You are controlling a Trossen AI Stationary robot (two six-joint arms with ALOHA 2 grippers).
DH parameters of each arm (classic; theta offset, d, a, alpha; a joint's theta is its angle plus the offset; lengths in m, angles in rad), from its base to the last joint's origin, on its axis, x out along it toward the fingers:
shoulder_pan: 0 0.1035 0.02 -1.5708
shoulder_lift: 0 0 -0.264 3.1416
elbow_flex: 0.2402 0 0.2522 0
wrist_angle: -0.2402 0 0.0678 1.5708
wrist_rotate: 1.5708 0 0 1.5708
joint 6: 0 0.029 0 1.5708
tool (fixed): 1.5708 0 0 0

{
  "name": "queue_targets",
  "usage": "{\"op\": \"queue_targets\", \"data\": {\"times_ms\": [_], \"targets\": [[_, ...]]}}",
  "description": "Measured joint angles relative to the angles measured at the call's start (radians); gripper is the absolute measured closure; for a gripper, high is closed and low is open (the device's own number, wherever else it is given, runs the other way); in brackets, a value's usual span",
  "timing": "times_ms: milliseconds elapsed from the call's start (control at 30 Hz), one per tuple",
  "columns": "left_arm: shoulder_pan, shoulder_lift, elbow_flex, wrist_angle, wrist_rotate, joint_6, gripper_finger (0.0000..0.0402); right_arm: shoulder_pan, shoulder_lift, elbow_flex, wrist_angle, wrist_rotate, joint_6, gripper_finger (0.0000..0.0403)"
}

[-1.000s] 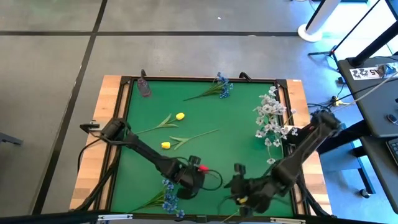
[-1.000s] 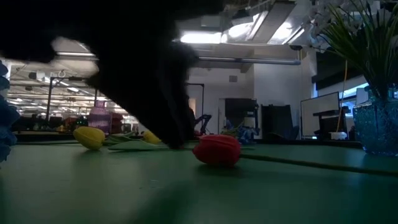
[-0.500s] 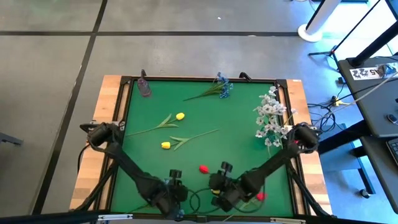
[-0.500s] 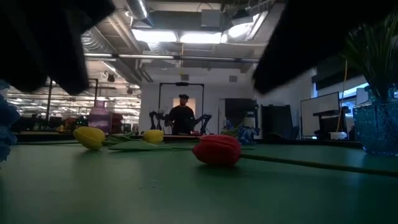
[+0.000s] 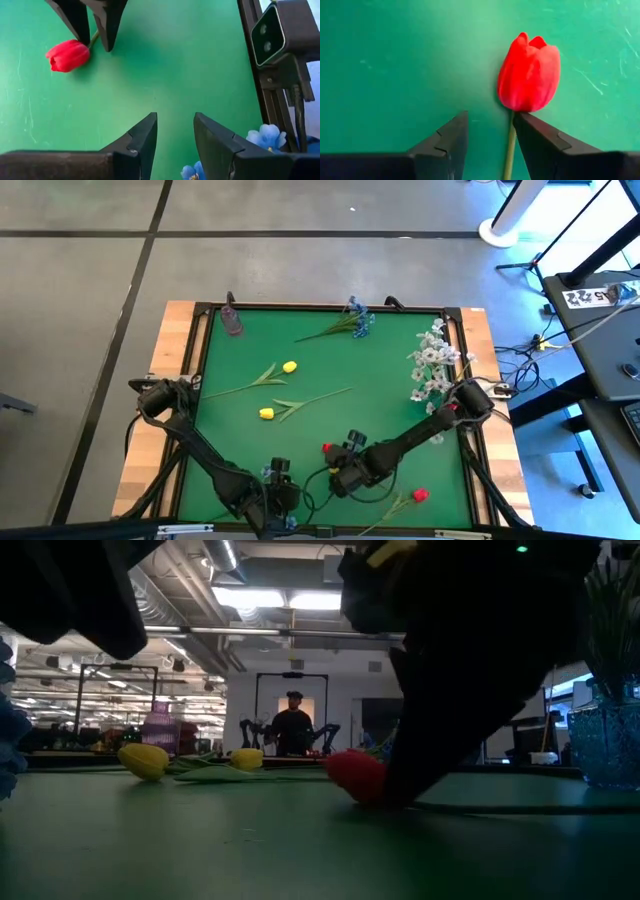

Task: Sort flowers into vase by color
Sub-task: Put the top red flower into the blue vase

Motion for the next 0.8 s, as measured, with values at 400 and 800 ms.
{"op": "queue_targets", "data": {"times_ms": [400,800], "targets": [[0.025,0.0,0.0,0.013,-0.003,0.083,0.0276,-0.007,-0.012,-0.001,-0.047,-0.035,-0.003,0.0237],[0.087,0.0,0.0,0.007,-0.005,0.119,0.0276,-0.053,-0.011,-0.017,-0.069,-0.086,-0.089,0.0308]]}}
